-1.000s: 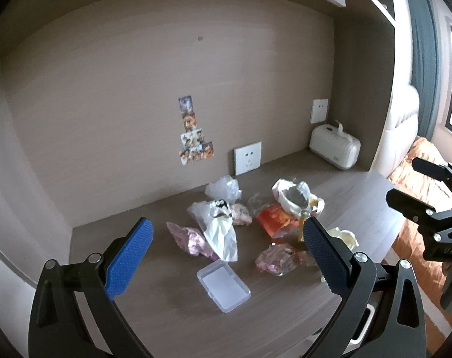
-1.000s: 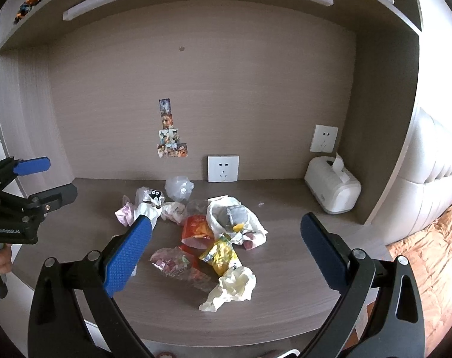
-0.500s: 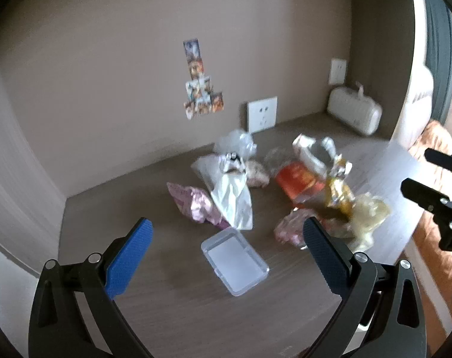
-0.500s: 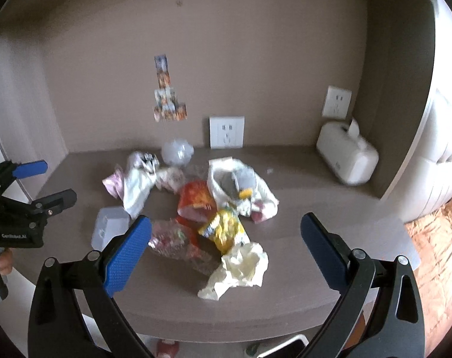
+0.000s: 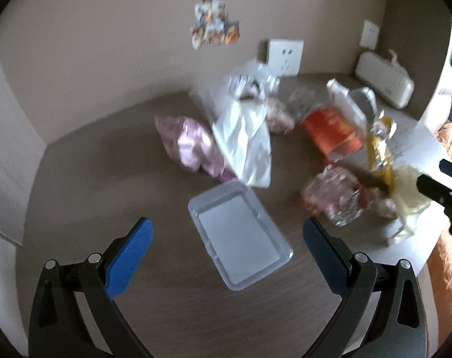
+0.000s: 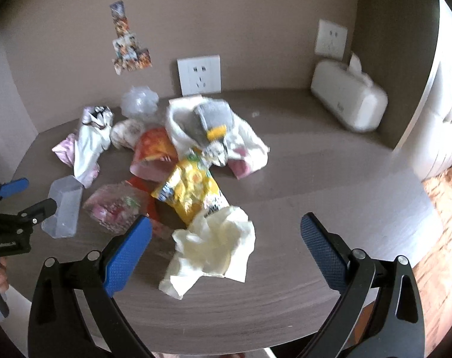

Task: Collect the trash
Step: 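Grasp the clear plastic box with left tool while right tool grasps cream tissue, then carry both items to the white bin and open both tools to drop them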

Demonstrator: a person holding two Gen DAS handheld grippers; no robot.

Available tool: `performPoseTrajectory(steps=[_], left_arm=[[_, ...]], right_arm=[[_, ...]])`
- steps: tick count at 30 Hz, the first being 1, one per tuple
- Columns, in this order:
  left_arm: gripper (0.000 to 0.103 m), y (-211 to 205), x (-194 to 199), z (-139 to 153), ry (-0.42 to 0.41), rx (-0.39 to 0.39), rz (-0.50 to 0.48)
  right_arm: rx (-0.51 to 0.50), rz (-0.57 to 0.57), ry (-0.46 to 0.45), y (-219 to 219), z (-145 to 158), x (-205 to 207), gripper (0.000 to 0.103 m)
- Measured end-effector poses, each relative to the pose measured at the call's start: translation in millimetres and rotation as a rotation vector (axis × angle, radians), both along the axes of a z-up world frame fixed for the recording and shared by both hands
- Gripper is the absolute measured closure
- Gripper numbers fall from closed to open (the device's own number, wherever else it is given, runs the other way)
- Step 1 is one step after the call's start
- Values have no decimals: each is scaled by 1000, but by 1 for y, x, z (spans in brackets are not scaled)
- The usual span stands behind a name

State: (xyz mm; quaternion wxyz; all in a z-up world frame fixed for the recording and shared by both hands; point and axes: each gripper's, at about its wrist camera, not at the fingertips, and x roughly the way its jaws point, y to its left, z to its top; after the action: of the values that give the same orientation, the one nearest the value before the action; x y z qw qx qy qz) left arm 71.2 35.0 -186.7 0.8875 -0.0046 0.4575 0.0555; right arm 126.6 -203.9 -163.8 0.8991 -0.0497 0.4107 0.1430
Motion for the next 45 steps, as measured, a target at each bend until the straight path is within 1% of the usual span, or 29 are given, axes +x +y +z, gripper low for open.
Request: performPoseTrajectory(steps=[1,2,3,4,6,7,8,9,11,12,13,15,18,21,25,26,31,37,41,45], left_arm=[[5,1,1,-4,9,1,5],[5,1,1,-8,18,0,5],[5,1,2,-11,26,-3,2],[5,1,3,-14,30,-1,5],[5,1,4,-20,40,-2,6],[5,1,5,-22,45,-3,5],[5,1,6,-24,48,-2,9],[5,-1,7,-25,52,-16,7],[11,2,8,-28,56,-50,6],[23,3,8,-29,57,-64,7],[34,4,9,-31,63,-79,8],[35,7,8,-31,56,-94,18],[35,11,3,-31,51,-81,17],[36,12,-3,-27,40,-88,14],[36,9,-14,-10,-3,-61,-8],[36,4,-10,-4,-14,-55,-19],[38,0,-16,21,-54,-29,-46],[40,-1,-16,29,-49,-34,-62],[41,-8,-19,44,-68,-11,-99],[41,-21,-23,65,-94,-10,-157]], right_arm=[[0,0,9,-1,-3,1,3],[-1,5,27,-1,-7,2,6],[-1,8,38,-1,-10,1,15],[-1,8,51,-1,-13,2,19],[5,19,82,-1,-19,3,35],[11,24,97,-1,-23,3,38],[20,25,110,-2,-25,3,43],[27,28,115,-2,-27,2,53],[34,32,123,-2,-29,2,68],[36,32,123,-3,-30,1,69],[39,34,121,-2,-30,1,71],[38,42,117,-2,-29,-1,72],[36,45,113,0,-27,-2,73],[44,48,97,1,-22,-6,74],[49,50,56,3,-7,-11,74],[52,52,42,3,-1,-13,74],[74,58,-17,4,22,-19,74],[99,50,-64,0,40,-26,74],[114,34,-94,-7,53,-35,74],[125,-2,-127,-23,65,-46,74]])
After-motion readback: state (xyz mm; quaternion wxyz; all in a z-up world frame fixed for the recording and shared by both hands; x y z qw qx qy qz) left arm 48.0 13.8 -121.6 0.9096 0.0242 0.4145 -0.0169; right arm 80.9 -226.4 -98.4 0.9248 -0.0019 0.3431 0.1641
